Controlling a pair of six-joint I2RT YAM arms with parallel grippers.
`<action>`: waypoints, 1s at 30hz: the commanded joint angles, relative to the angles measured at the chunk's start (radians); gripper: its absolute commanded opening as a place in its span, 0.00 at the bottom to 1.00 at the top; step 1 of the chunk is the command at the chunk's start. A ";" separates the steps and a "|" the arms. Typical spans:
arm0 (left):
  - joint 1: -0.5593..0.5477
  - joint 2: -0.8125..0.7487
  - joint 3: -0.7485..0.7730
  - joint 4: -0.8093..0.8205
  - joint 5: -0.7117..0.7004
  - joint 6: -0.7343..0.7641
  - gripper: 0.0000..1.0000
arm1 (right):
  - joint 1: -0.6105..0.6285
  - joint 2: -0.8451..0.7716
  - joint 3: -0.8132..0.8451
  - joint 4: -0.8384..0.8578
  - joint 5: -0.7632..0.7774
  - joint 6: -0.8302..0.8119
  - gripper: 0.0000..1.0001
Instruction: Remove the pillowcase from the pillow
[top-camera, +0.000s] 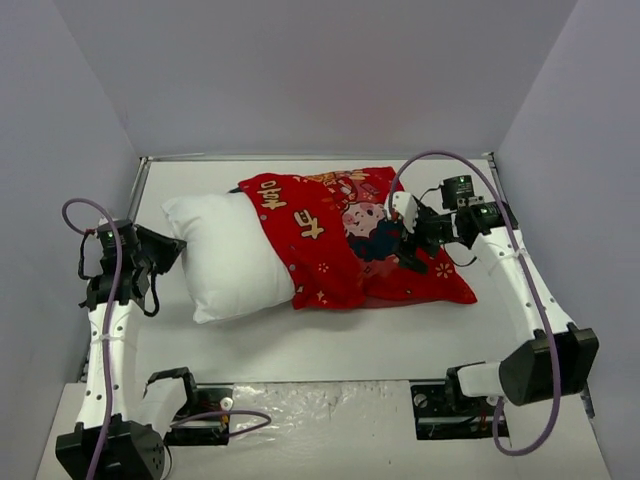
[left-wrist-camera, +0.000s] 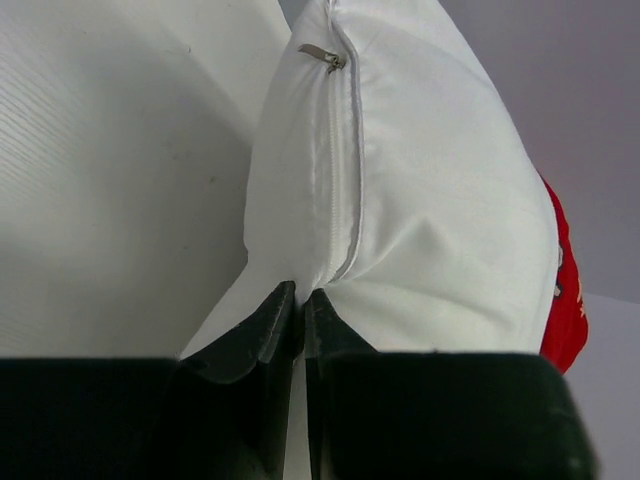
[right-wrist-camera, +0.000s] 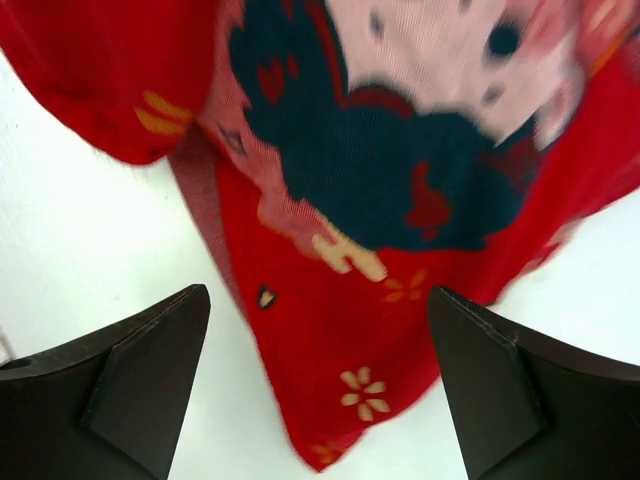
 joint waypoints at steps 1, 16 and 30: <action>0.001 0.027 0.078 0.029 0.024 0.065 0.08 | -0.102 0.068 -0.036 -0.051 -0.065 0.043 0.86; -0.368 0.072 0.474 -0.402 -0.189 0.412 0.92 | -0.434 0.415 0.145 -0.367 -0.189 -0.339 0.84; -1.335 0.183 0.518 -0.595 -0.708 0.674 0.94 | -0.440 0.580 0.363 -0.407 -0.216 -0.155 0.84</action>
